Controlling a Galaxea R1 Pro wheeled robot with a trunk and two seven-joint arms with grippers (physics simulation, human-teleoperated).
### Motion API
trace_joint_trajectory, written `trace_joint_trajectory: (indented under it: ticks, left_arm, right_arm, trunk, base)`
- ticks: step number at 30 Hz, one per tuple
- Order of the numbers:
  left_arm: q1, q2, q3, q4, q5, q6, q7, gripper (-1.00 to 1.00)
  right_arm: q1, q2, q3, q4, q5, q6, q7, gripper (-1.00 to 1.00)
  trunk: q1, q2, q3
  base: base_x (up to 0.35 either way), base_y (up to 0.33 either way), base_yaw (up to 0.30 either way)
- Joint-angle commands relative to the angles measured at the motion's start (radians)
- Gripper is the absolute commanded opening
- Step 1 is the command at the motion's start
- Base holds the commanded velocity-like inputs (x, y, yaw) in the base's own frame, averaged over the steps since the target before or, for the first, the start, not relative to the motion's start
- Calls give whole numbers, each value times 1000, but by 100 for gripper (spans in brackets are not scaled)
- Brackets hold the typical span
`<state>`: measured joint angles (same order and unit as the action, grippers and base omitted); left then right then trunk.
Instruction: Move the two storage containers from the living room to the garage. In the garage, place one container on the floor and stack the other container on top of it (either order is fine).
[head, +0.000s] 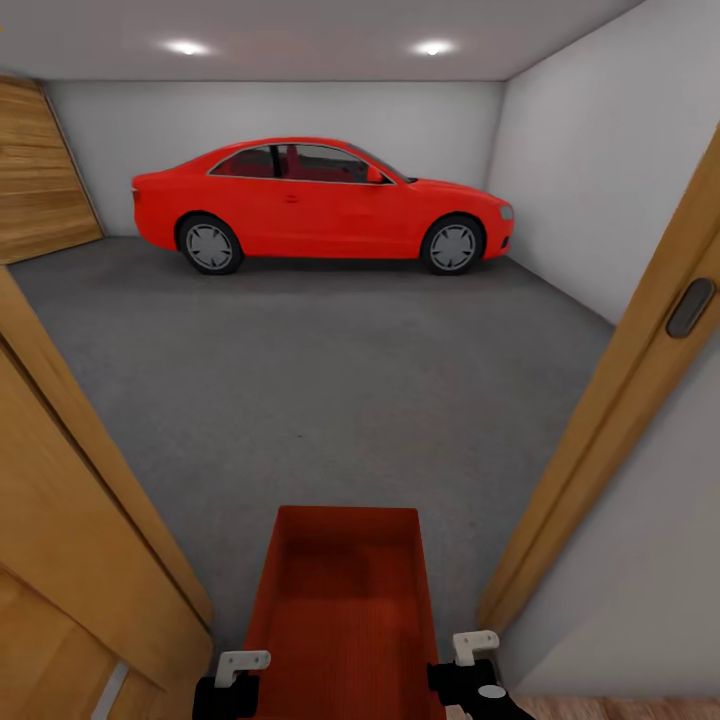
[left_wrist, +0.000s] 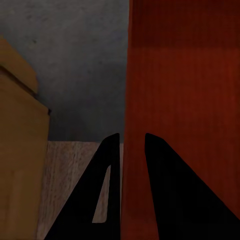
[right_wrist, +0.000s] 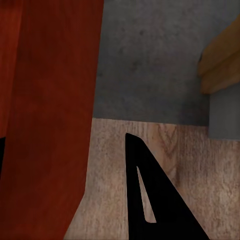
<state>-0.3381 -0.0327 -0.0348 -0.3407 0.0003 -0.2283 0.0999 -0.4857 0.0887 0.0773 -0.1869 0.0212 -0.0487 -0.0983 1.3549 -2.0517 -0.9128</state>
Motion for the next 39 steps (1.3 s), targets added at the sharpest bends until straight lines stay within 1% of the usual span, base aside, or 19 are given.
trace_joint_trajectory:
  ticks: [1, 15, 19, 27, 36, 39]
  left_arm:
    - [-1, 0, 4, 0, -2, -3, 14, -100]
    - [-1, 0, 4, 0, -2, -3, 14, -100]
    - [-1, 0, 4, 0, -2, -3, 14, -100]
    - [-1, 1, 4, 0, -2, -3, 14, -100]
    - [-1, 1, 4, 0, -2, -3, 14, -100]
    - [-1, 1, 4, 0, -2, -3, 14, -100]
  right_arm:
    - [-1, -1, 6, 1, 3, -2, -9, -100]
    - [-1, -1, 6, 1, 3, -2, -9, -100]
    - [-1, -1, 6, 1, 3, -2, -9, -100]
    - [-1, 0, 6, 1, 3, -2, -9, -100]
    - [-1, 0, 6, 1, 3, -2, -9, -100]
    - [-1, 0, 6, 1, 3, -2, -9, -100]
  trunk:
    - [0, 0, -1]
    - [0, 0, -1]
    - [0, 0, -1]
    - [0, 0, -1]
    - [0, 0, -1]
    - [0, 0, -1]
  base:
    - [0, 0, 89]
    - [5, 0, 16]
    - [168, 0, 0]
    - [282, 0, 0]
    - [72, 0, 0]
    - [214, 0, 0]
